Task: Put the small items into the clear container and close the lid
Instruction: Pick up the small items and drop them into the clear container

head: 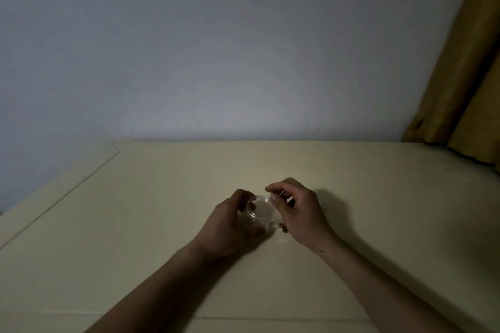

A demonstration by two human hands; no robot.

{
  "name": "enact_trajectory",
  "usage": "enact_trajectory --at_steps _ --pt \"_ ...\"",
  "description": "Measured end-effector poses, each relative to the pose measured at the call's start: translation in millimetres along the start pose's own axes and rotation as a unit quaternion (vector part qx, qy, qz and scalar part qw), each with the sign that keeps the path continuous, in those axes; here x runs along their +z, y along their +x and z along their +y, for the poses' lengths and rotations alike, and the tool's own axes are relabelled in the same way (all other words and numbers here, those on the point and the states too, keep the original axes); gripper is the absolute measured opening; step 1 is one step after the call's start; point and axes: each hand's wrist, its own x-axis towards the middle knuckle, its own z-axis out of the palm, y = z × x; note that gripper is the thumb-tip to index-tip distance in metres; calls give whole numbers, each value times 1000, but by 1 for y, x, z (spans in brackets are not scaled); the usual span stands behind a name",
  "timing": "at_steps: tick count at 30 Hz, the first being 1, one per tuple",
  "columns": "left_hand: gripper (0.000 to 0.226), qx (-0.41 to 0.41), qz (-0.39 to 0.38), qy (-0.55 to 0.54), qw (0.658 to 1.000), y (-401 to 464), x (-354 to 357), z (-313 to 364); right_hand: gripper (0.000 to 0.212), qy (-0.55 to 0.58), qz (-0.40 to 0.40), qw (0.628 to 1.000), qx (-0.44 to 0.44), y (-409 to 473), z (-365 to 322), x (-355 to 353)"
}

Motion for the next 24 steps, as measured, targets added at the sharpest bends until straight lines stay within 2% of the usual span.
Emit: enact_trajectory --at_steps 2,6,9,15,18,24 --pt "60 -2 -2 4 1000 0 0 -1 23 -26 -19 999 14 0 4 -7" --pt "59 -14 -3 10 1000 1 2 -3 44 -135 -83 983 95 -2 13 -26" --pt "58 -15 -1 11 1000 1 2 -3 70 -201 -148 959 133 -4 16 -33" --pt "60 -14 -3 13 1000 1 2 -5 99 -260 -224 930 129 -10 19 -30" --pt "60 -15 0 18 1000 1 3 -5 96 -286 -235 922 116 -13 17 -27" --pt "62 -13 -2 14 1000 1 3 -5 70 -310 -217 923 73 -18 12 -17"
